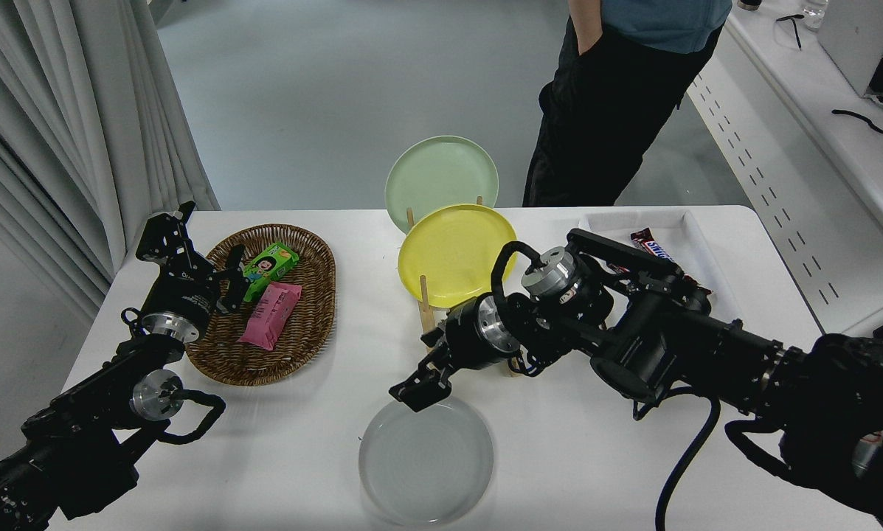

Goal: Place the plate on the table

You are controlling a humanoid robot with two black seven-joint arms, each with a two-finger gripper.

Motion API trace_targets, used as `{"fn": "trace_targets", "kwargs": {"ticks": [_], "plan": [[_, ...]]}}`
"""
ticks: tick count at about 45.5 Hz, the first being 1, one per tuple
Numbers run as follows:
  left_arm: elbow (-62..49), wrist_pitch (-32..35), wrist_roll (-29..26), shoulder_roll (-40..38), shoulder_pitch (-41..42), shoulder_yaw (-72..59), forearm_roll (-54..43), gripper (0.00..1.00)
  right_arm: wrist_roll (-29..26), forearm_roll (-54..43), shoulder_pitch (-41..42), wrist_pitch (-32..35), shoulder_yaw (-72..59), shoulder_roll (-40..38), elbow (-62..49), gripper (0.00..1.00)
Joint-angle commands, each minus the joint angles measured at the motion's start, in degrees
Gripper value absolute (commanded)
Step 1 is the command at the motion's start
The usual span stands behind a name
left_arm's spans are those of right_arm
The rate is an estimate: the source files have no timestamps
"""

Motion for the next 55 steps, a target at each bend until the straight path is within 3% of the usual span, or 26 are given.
{"fn": "trace_targets", "kwargs": {"ticks": [1, 6, 15, 23, 32, 41, 50, 55], "plan": [[0.0, -0.1, 0.0, 0.0, 0.0, 0.0, 0.0, 1.0, 0.3, -3.6, 2.8, 12.1, 0.5, 0.0, 0.3, 1.0], [0.0, -0.1, 0.0, 0.0, 0.0, 0.0, 0.0, 1.0, 1.4, -11.0, 2.2, 15.5, 3.4, 0.0, 0.1, 1.0], [0.0, 0.0, 0.0, 0.0, 0.0, 0.0, 0.0, 1.0, 4.3, -19.6, -0.3, 27.8, 14.4, 0.0, -1.1, 1.0], [0.0, -0.1, 0.0, 0.0, 0.0, 0.0, 0.0, 1.0, 5.0, -22.1, -0.4, 29.7, 16.5, 0.0, -0.7, 1.0], [0.0, 0.0, 0.0, 0.0, 0.0, 0.0, 0.0, 1.0, 21.7, -30.0, -1.5, 35.5, 21.7, 0.0, -2.8, 1.0], [0.0, -0.1, 0.0, 0.0, 0.0, 0.0, 0.0, 1.0, 24.6, -36.7, -2.8, 38.6, 25.2, -2.5, -4.9, 1.0], [0.0, -0.1, 0.0, 0.0, 0.0, 0.0, 0.0, 1.0, 32.9, -52.5, -5.8, 42.4, 31.7, -3.5, -7.2, 1.0], [0.0, -0.1, 0.0, 0.0, 0.0, 0.0, 0.0, 1.0, 33.0, -54.2, -8.5, 43.2, 34.8, -4.7, -7.9, 1.0]]}}
